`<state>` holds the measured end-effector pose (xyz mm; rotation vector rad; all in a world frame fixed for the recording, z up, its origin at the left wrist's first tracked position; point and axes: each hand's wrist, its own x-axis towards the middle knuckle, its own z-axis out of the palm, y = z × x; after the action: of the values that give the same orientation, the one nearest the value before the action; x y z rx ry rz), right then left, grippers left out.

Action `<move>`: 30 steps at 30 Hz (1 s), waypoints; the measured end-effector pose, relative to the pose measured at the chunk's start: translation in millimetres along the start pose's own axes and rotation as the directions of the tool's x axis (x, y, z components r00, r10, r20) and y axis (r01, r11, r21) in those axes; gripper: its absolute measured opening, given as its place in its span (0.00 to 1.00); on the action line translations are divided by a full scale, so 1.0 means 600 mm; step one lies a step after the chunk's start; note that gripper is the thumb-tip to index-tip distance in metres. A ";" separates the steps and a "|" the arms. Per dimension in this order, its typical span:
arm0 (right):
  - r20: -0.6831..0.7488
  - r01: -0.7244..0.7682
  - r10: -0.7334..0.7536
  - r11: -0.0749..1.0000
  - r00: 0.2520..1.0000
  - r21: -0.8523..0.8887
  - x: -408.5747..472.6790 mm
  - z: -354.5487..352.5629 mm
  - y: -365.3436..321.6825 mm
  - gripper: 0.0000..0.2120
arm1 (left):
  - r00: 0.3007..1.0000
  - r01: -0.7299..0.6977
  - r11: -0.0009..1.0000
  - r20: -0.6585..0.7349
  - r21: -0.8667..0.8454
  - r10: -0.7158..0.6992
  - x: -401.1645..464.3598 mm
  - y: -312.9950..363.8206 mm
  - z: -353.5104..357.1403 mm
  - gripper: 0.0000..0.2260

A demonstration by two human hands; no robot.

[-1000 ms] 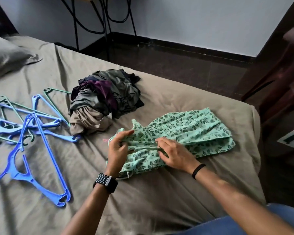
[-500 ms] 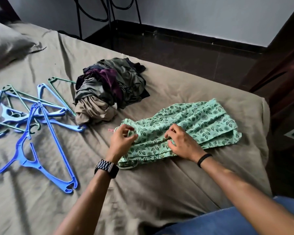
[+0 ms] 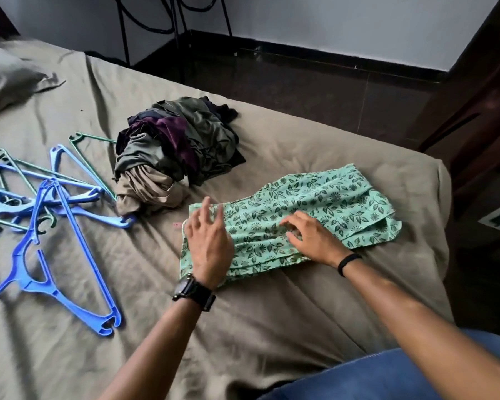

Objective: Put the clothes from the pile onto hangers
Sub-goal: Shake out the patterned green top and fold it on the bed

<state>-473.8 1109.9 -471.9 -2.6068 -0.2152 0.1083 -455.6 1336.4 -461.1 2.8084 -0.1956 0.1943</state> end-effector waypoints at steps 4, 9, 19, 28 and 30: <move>-0.188 -0.046 0.027 0.994 0.982 -0.097 0.011 -0.023 0.032 0.16 | 0.932 -0.338 0.936 0.108 -0.094 0.347 0.011 0.060 0.058 0.25; 0.057 -0.197 0.240 0.892 0.969 -0.407 0.021 -0.039 0.111 0.28 | 0.918 -0.294 0.955 0.288 0.034 0.272 0.018 0.048 0.124 0.28; -0.343 -0.286 0.215 0.943 0.915 -0.173 -0.033 -0.093 0.198 0.17 | 0.942 -0.108 0.994 0.322 0.018 0.096 0.048 0.119 0.103 0.25; -0.406 -0.367 0.521 0.840 0.751 0.400 -0.094 -0.136 0.247 0.09 | 0.839 -0.412 0.841 0.213 -0.351 0.500 0.190 0.375 0.153 0.16; -0.367 -0.360 0.551 0.804 0.749 0.473 -0.097 -0.138 0.259 0.09 | 0.851 -0.367 0.865 0.251 -0.342 0.460 0.231 0.414 0.170 0.15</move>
<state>-500.9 926.5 -477.0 -2.1499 0.5970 -0.3150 -346.7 1054.5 -459.8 2.4549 -0.8496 -0.1946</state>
